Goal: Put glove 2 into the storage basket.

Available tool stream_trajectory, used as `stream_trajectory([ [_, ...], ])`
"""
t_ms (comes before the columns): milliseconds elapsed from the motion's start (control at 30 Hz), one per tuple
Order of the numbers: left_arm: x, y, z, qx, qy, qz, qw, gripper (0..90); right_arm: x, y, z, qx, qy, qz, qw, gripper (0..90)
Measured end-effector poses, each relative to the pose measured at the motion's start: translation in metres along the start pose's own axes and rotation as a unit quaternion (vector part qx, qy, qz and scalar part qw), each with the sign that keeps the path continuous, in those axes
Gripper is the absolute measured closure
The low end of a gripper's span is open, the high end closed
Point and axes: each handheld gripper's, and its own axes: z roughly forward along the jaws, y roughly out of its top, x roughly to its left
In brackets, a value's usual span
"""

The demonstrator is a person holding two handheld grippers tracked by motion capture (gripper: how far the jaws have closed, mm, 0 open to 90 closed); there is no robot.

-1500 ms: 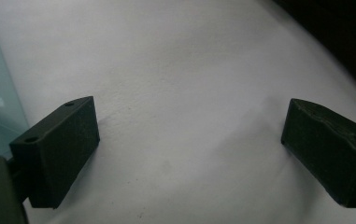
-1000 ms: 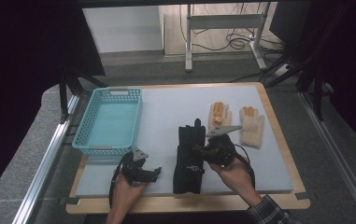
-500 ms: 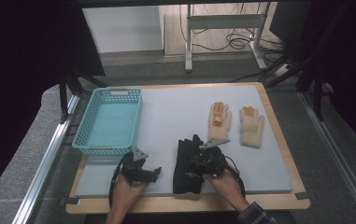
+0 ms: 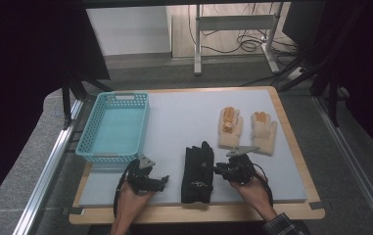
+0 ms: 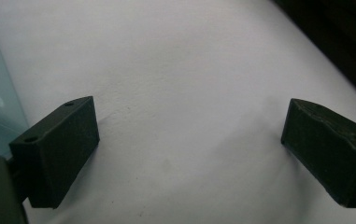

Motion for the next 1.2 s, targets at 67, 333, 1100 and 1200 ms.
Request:
stream_trajectory([
  [67,0.0,-0.002,-0.003,0.005,0.002,-0.003,1.0,5.0,0.001,-0.008,0.002,0.008,0.004,-0.015,0.9998,81.2],
  [333,0.011,-0.011,-0.015,0.015,0.025,-0.013,0.9995,3.7,0.013,-0.025,0.01,0.02,0.025,-0.035,0.9989,86.8],
  [1100,0.034,-0.026,-0.021,-0.01,0.006,0.004,0.9999,3.3,0.056,0.007,0.057,0.013,0.034,-0.064,0.9973,82.7],
  [1200,0.033,-0.027,-0.02,-0.014,0.007,0.0,0.9999,2.2,0.058,0.008,0.059,0.013,0.036,-0.069,0.9969,81.5],
])
